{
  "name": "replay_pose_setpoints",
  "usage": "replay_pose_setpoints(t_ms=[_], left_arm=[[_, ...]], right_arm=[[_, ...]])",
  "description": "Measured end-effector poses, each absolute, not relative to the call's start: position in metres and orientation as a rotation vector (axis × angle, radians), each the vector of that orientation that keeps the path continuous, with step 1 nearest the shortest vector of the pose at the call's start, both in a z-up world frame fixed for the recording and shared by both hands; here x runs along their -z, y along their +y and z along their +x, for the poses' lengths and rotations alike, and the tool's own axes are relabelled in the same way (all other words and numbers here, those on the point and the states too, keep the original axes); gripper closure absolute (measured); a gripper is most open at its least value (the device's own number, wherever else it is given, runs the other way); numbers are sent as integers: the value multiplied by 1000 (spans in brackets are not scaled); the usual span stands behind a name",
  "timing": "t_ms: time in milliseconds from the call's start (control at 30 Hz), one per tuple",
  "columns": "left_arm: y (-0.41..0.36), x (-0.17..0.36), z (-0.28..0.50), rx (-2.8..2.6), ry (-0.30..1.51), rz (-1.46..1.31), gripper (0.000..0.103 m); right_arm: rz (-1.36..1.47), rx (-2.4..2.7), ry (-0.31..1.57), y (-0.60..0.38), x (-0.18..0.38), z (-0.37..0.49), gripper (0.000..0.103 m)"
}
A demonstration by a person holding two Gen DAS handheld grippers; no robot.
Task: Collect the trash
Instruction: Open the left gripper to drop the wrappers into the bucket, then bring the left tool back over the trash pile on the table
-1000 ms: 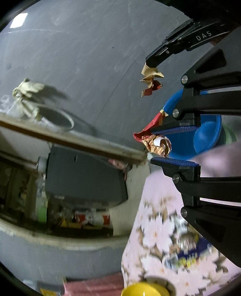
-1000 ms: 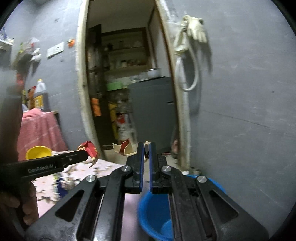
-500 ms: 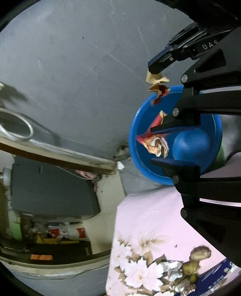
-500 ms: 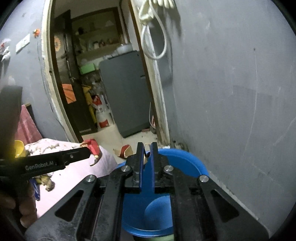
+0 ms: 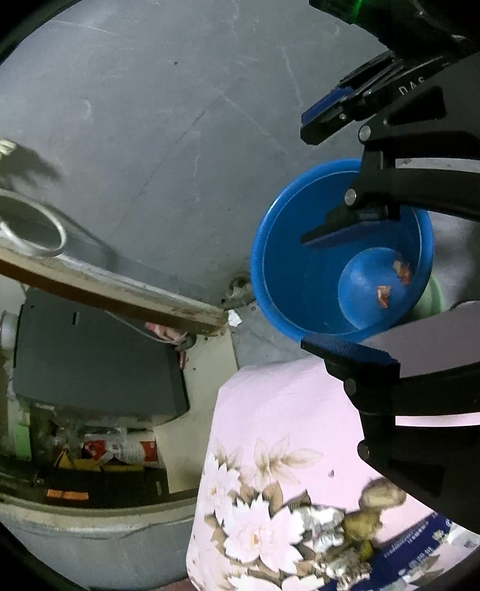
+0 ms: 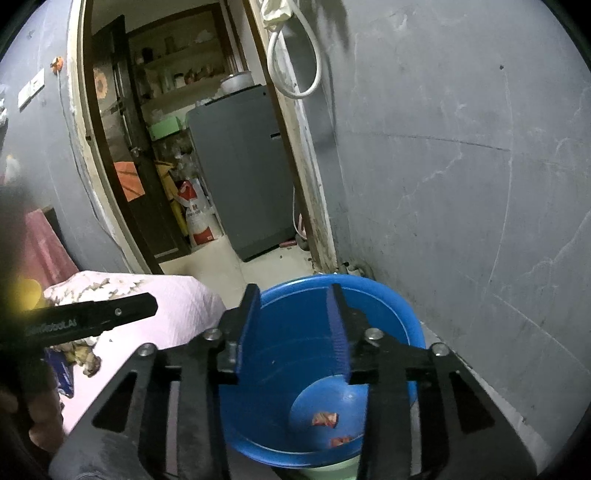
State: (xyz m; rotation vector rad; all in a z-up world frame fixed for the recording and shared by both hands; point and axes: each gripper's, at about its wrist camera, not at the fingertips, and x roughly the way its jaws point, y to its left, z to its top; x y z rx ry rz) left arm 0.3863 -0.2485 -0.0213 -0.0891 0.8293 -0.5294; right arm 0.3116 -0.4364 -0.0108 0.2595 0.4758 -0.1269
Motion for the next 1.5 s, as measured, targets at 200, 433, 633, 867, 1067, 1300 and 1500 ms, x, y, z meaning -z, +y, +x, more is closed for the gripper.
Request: replay_pose_setpoints(t_ms=[200,433,633,867,1067,1300,1500], left_arm=[[-215,-3,361,493,739,-126,49],[-179,-35,328,436,638,-148,36],[-148,-59,295,388,519,-172,17],[-113,-78,262,326,407,-184,6],[-81,-87,234,260,336,-184,3],[-50,-85,204,175,262,-153,2],[-21,-79,183,88,236,-150,2]], right_arm=[[254,112,422,-425,-9,295,12],[231,69,358,-407,-40,272,0],[204,31,303,-397,-70,251,0],[160,10,239,-377,-96,226,0],[145,-8,217,-355,-102,210,0],[130,-42,178,-319,-98,194,0],[121,-100,143,-291,-94,184,0]])
